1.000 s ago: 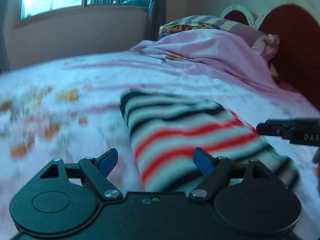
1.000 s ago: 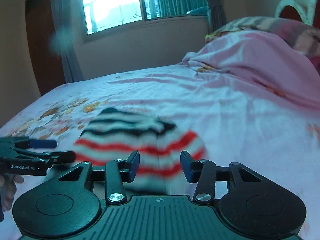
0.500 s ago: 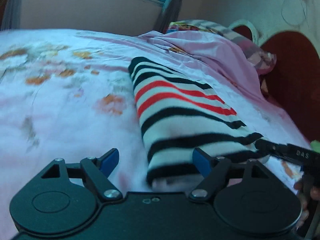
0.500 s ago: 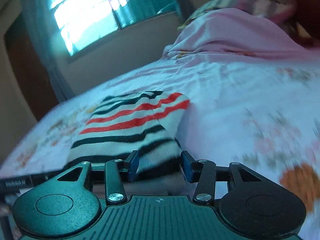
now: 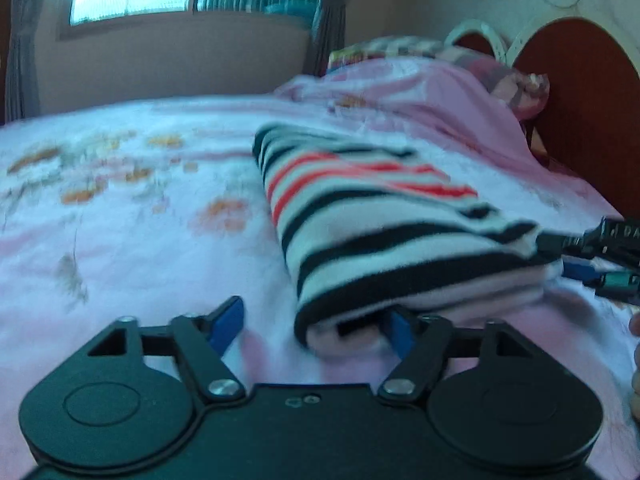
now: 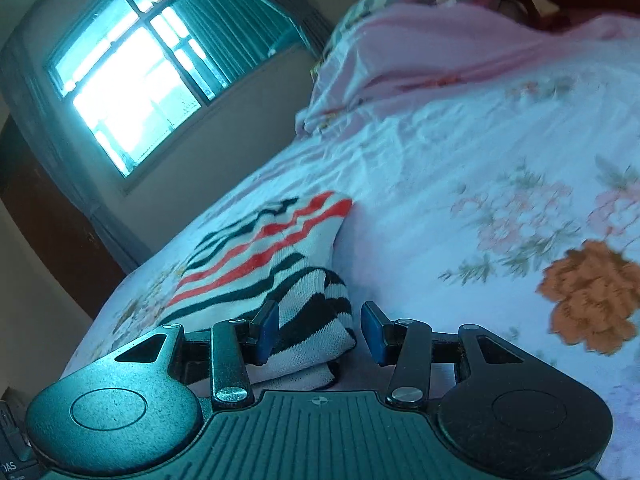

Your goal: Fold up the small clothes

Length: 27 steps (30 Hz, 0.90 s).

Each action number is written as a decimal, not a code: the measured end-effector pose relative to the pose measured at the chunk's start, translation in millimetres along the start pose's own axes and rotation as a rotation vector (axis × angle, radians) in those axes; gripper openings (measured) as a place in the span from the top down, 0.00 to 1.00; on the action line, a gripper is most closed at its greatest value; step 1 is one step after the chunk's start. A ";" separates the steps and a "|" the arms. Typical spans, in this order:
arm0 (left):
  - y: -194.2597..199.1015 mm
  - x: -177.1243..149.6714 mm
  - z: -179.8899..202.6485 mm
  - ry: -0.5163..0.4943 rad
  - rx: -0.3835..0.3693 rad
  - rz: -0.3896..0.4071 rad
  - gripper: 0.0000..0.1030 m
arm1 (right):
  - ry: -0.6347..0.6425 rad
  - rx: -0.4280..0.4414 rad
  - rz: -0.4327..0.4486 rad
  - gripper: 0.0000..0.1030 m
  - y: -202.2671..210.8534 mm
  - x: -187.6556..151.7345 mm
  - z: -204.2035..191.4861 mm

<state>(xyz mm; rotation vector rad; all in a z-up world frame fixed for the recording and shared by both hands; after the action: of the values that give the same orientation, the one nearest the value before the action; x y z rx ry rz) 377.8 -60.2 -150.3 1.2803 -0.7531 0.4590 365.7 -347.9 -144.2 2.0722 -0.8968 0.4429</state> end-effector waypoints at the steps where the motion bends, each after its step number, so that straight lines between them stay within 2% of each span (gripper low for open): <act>1: 1.5 0.4 -3.3 0.039 -0.028 0.022 0.46 | 0.006 0.013 -0.003 0.55 -2.5 0.4 -3.5; 3: -1.6 -2.0 -16.8 0.174 -0.083 0.018 0.54 | 0.029 0.012 0.007 0.55 -5.8 0.0 -12.4; 4: -3.2 -4.7 -24.9 0.244 -0.114 0.014 0.59 | 0.043 0.018 0.008 0.67 -7.4 0.0 -18.1; 6: -0.1 -10.0 -36.4 0.341 -0.170 0.039 0.65 | 0.062 0.041 0.001 0.80 -10.4 -0.3 -27.9; 9: 10.2 -21.4 -49.4 0.454 -0.225 0.103 0.67 | 0.130 0.067 0.029 0.80 -6.1 -2.3 -44.9; 10: 9.9 -25.1 -51.4 0.466 -0.224 0.093 0.66 | 0.179 0.059 0.034 0.81 -6.2 -5.5 -50.2; 13: 4.0 -27.0 -49.1 0.439 -0.222 0.030 0.60 | 0.148 -0.036 -0.061 0.81 -32.2 -13.9 -33.3; 17: 14.7 -26.1 -53.7 0.386 -0.288 -0.024 0.57 | 0.114 0.013 -0.048 0.80 -24.2 -12.3 -26.7; 18: 20.4 -26.0 -58.6 0.384 -0.302 -0.007 0.50 | 0.105 0.032 -0.017 0.80 -15.9 -8.9 -24.8; 19: 32.4 -23.9 -64.0 0.369 -0.295 0.035 0.38 | 0.095 0.055 0.011 0.80 -8.4 -5.3 -21.6; 21: 41.2 -10.7 -68.7 0.329 -0.289 0.089 0.20 | 0.072 0.068 0.017 0.80 -6.8 2.2 -12.5; 24: 23.0 23.2 -66.0 0.280 -0.339 0.056 0.18 | 0.069 0.071 0.004 0.79 -22.6 23.4 -6.9; 27: -11.3 51.1 -59.7 0.229 -0.318 -0.008 0.20 | 0.062 0.062 -0.047 0.45 -49.0 51.1 -3.0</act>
<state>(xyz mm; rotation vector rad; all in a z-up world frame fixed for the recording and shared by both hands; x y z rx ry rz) 435.1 -10.4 -127.2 0.9160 -0.5994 0.4510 436.4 -347.8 -139.5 2.1196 -0.8055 0.5127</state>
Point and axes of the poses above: each gripper's, at about its wrist camera, not at the fingertips, and y roughly against the way its jaws point, z to its right, x to its top, the point moved 5 cm from there along -y, roughly the way its jaws point, and after that the axes turned 13 degrees about -z, right-handed, at the moved point
